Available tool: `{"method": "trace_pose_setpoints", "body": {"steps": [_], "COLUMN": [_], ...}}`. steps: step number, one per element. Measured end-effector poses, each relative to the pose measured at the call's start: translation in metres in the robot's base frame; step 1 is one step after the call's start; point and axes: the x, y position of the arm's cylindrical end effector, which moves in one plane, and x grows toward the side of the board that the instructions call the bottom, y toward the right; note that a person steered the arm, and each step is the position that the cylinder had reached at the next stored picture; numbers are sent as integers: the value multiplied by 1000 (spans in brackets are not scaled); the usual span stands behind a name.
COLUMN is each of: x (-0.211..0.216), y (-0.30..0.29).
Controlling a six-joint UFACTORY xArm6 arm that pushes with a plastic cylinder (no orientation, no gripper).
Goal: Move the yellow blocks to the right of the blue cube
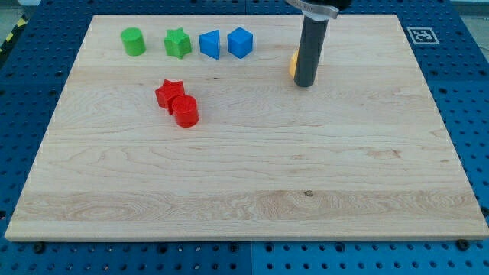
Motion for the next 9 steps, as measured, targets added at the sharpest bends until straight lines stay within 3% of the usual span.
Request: {"method": "trace_pose_setpoints", "body": {"steps": [2,4,7,9], "x": [-32,-19,-51,-30], "y": [0,-2,-9,51]}}
